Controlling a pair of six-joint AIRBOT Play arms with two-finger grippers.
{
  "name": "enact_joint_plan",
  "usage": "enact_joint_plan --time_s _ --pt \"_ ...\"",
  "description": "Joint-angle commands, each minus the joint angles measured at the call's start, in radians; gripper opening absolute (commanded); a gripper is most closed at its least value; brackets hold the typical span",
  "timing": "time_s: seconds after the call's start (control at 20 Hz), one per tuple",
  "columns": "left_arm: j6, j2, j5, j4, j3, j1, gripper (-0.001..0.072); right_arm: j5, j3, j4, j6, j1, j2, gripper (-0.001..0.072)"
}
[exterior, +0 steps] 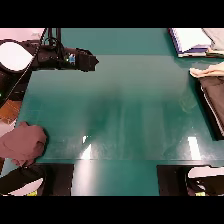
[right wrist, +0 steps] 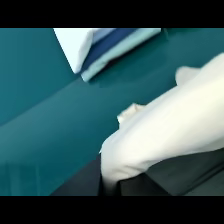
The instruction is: Fold the shirts.
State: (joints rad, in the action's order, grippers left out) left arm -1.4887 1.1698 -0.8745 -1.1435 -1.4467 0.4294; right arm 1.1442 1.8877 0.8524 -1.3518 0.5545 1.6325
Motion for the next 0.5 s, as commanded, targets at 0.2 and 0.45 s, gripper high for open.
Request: enact_joint_plan --time_s 0.2,0.45 --pt "-0.004 0.000 0.000 0.000 0.000 0.000 0.0026 -0.059 0.001 -0.048 0.063 0.041 -0.120 0.0017" --pt "-0.003 0.000 0.000 -0.001 0.000 0.000 0.0026 0.081 0.000 -0.031 0.067 0.108 -0.193 0.0018"
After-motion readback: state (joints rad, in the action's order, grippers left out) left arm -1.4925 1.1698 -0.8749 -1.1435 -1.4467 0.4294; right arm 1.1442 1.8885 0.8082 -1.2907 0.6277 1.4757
